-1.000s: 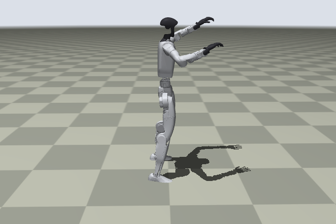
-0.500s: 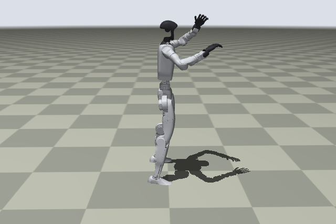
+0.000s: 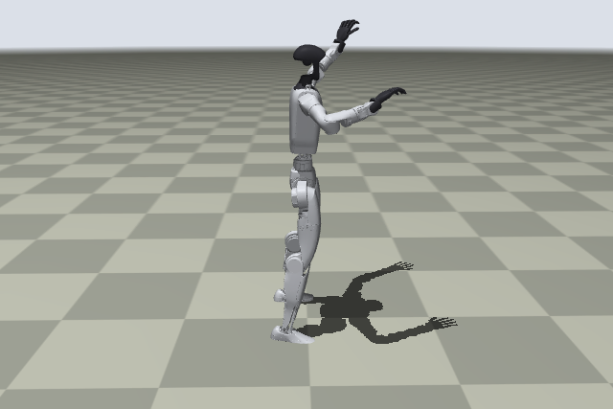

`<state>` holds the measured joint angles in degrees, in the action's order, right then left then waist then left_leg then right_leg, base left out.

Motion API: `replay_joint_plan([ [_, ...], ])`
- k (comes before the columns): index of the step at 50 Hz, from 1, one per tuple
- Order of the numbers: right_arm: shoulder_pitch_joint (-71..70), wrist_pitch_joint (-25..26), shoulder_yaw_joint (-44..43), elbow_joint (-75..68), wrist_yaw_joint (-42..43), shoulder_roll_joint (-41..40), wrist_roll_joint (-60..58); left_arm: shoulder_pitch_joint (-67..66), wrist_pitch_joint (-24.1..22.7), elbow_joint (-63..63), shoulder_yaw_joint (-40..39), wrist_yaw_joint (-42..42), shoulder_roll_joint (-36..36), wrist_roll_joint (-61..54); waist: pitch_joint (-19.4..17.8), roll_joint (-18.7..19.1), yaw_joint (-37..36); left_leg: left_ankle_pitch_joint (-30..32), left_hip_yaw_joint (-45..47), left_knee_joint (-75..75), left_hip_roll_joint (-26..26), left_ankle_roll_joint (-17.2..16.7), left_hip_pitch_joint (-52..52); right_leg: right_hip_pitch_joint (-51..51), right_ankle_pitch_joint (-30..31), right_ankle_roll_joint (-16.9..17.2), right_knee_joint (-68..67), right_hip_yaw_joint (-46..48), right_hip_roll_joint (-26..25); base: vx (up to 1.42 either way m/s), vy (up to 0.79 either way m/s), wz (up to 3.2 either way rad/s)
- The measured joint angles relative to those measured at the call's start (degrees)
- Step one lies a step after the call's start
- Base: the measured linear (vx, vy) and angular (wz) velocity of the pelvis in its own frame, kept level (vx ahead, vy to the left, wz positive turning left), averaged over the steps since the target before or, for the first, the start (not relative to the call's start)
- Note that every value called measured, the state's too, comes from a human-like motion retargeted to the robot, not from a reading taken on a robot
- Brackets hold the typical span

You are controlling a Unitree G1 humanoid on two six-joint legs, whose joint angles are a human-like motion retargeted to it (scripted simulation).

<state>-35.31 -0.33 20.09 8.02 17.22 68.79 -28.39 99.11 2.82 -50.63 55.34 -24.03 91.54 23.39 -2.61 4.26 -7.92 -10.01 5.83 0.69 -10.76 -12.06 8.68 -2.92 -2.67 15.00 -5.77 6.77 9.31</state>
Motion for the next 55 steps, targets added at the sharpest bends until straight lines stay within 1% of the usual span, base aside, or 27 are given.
replay_joint_plan([
  [4,1.01,0.16,-1.78,-0.41,-0.96,-1.87,-0.09,3.45,-1.33,2.69,6.92,3.60,-0.45,-0.18,-0.52,-1.02,-0.26,-0.08,0.01,0.01,0.08,0.04,0.38,-0.20,-0.25,0.00,-0.35,-0.07,0.09,0.00,0.00,0.00],
  [8,0.82,0.48,-1.85,-0.71,-2.73,-5.37,0.12,0.05,-4.05,10.54,11.13,8.88,-1.50,-6.23,-0.88,-2.46,0.29,-0.19,-0.23,0.03,0.57,0.46,0.70,-0.56,-0.53,0.00,-0.61,0.02,0.64,0.00,0.00,0.00],
  [10,1.01,0.33,-1.54,-0.54,-3.75,-7.36,0.27,-4.10,-5.60,16.03,10.94,11.53,-2.15,-10.16,-0.70,-3.40,1.25,-1.70,-0.52,3.71,1.26,1.29,-0.92,-1.02,-0.86,0.00,-0.72,0.32,1.63,0.01,0.03,0.08],
  [12,-0.26,0.88,-0.62,-0.70,-3.88,-8.40,0.41,-8.05,-6.39,22.07,9.44,13.01,-3.88,-15.35,-0.90,-3.55,1.32,-0.45,-0.61,0.34,1.20,0.98,0.73,-0.81,-0.84,0.00,-0.91,0.17,1.36,0.00,0.00,0.00],
  [14,-1.45,0.99,0.78,-0.61,-4.24,-9.14,0.53,-11.51,-7.44,28.68,7.34,13.64,-5.60,-19.76,-0.94,-3.64,1.86,-0.36,-0.64,0.02,1.44,1.15,1.10,-1.01,-0.96,0.00,-1.01,0.17,1.61,0.00,0.00,0.00],
  [17,-3.39,0.95,3.28,0.01,-4.77,-9.68,0.54,-13.13,-9.39,38.68,4.87,12.21,-8.49,-25.41,-0.56,-3.39,2.65,-0.42,-0.48,-0.06,1.56,1.23,1.28,-1.08,-0.92,0.00,-0.88,-0.02,1.70,0.00,0.00,0.00],
  [19,-5.11,0.91,5.02,0.45,-5.04,-9.80,0.60,-11.42,-10.79,44.98,3.42,9.90,-10.49,-29.01,-0.32,-3.11,3.16,-0.43,-0.26,-0.14,1.55,1.19,1.34,-0.97,-0.90,0.00,-0.86,-0.24,1.67,0.00,0.00,0.00],
  [22,-7.86,1.00,7.18,0.95,-5.09,-10.10,0.91,-6.02,-12.96,52.19,1.14,5.95,-13.98,-34.87,-0.01,-2.69,3.82,-0.42,0.23,-0.28,1.45,1.05,1.44,-0.67,-0.83,0.00,-0.83,-0.69,1.51,0.00,0.00,0.00],
  [25,-10.27,1.33,8.48,1.29,-4.75,-10.60,1.28,1.12,-14.83,55.49,-1.05,2.10,-18.17,-40.83,0.23,-2.37,4.25,-0.41,0.85,-0.41,1.33,0.92,1.53,-0.29,-0.75,0.00,-0.82,-1.26,1.32,0.01,0.00,-0.12],
  [29,-12.59,1.96,9.16,1.61,-3.99,-11.41,1.49,9.63,-16.59,54.47,-2.48,-3.24,-23.79,-46.96,0.39,-2.14,4.47,-0.37,1.63,-0.52,1.28,0.91,1.61,0.24,-0.66,0.00,-0.85,-1.98,1.16,0.00,0.00,-0.04],
  [32,-13.46,2.42,9.10,1.69,-3.46,-12.27,1.49,13.07,-17.62,51.94,-2.38,-5.71,-27.04,-51.10,0.39,-2.23,4.62,-0.68,2.00,0.33,1.49,1.21,1.25,0.43,-0.71,0.00,-0.93,-2.31,1.41,0.00,0.00,0.00],
  [34,-12.95,2.46,8.64,1.82,-3.51,-13.13,1.51,12.97,-18.13,50.23,-1.94,-5.25,-28.08,-53.66,0.54,-2.68,5.15,-2.24,1.95,4.27,2.04,1.99,-0.60,0.20,-1.03,0.00,-1.10,-2.14,2.35,0.01,0.03,0.05],
  [37,-12.40,2.98,7.80,1.57,-3.15,-14.30,1.30,9.93,-18.28,48.49,-1.10,-2.49,-28.27,-58.07,0.50,-2.93,5.19,-2.75,1.72,5.29,2.26,2.24,-1.22,0.37,-1.18,0.00,-1.34,-2.07,2.67,0.00,0.00,0.00],
  [40,-11.36,3.22,6.94,1.21,-2.98,-15.28,1.18,3.63,-17.38,47.15,-0.31,1.96,-26.18,-60.63,0.06,-3.22,5.23,-2.85,1.37,5.44,2.62,2.44,-1.18,0.14,-1.38,0.00,-1.59,-1.83,3.09,0.00,0.00,0.00],
  [44,-10.17,3.48,5.66,0.80,-1.99,-15.59,0.82,-6.22,-14.64,42.83,-0.14,4.97,-21.06,-57.76,-1.19,-3.38,4.81,-1.38,0.88,1.72,2.57,2.12,0.79,-0.07,-1.23,0.00,-1.67,-1.65,2.74,0.00,0.00,0.00],
  [50,-6.93,3.05,3.29,1.12,-0.87,-13.68,0.68,-17.18,-10.03,30.44,-4.34,5.19,-12.10,-46.23,-2.65,-3.75,4.57,-0.61,0.42,0.19,2.27,1.66,1.86,-0.83,-1.08,0.00,-1.55,-1.03,2.40,0.00,0.00,0.00],
  [52,-4.83,2.21,2.39,1.78,-1.34,-12.48,0.71,-18.94,-9.42,26.61,-6.71,4.99,-8.95,-41.01,-2.31,-4.04,4.97,-2.35,0.29,4.71,2.52,2.10,-0.34,-1.25,-1.28,0.00,-1.50,-0.55,3.03,0.01,0.01,0.09],
  [55,-3.36,1.70,1.32,2.23,-1.44,-10.19,0.37,-18.15,-8.46,22.20,-9.50,2.09,-4.78,-33.72,-1.89,-3.58,4.43,-2.84,0.29,5.69,1.82,1.75,-1.23,-0.89,-1.01,0.00,-1.24,-0.50,2.34,0.00,0.00,0.00],
])
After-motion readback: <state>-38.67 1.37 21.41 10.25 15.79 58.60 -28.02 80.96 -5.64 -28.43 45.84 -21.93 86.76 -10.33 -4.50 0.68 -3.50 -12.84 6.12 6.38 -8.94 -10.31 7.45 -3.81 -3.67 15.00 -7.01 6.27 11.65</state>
